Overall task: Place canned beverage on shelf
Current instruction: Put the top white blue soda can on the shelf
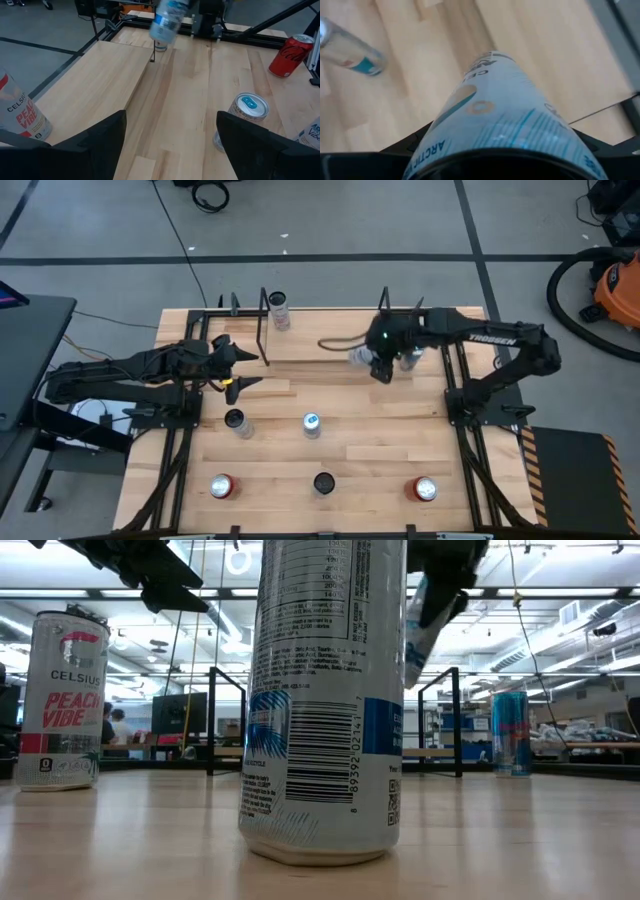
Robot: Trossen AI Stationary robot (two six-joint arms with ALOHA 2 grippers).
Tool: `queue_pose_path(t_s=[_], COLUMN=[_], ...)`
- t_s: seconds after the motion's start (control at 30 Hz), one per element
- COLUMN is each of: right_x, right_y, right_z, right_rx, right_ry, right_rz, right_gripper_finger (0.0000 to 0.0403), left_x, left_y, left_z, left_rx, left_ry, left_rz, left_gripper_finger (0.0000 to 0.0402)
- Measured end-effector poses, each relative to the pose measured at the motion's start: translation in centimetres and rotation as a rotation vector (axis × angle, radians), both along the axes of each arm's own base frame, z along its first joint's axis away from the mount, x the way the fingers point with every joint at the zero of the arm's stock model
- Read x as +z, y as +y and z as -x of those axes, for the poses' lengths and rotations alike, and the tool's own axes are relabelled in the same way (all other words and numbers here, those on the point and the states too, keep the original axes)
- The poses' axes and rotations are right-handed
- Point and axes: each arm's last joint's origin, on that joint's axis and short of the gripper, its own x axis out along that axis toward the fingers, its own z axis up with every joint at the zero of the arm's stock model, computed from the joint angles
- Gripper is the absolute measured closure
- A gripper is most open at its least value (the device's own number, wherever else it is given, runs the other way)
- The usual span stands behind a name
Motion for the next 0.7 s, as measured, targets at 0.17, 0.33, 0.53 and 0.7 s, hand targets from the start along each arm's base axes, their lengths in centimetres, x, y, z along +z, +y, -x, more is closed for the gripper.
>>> queue_pose_path(t_s=[0.17, 0.33, 0.53, 0.7], right_x=[0.9, 0.6, 0.0, -0.9], right_y=[-2.7, -5.0, -6.7, -7.4], right_z=[-0.6, -1.3, -2.0, -2.3], right_rx=[0.036, 0.089, 0.169, 0.262], right_ry=[0.007, 0.062, 0.139, 0.265], right_rz=[0.073, 0.126, 0.099, 0.139], right_gripper_finger=[0.0133, 0.0133, 0.0133, 0.0133], left_x=[0.0, 0.0, 0.0, 0.0], left_y=[0.0, 0.0, 0.0, 0.0], left_z=[0.0, 0.0, 0.0, 0.0], left_rx=[0.000, 0.001, 0.000, 0.002], left_ry=[0.000, 0.000, 0.000, -0.001], left_rz=[0.001, 0.001, 0.001, 0.005], left_gripper_finger=[0.0090, 0.0090, 0.0090, 0.0090])
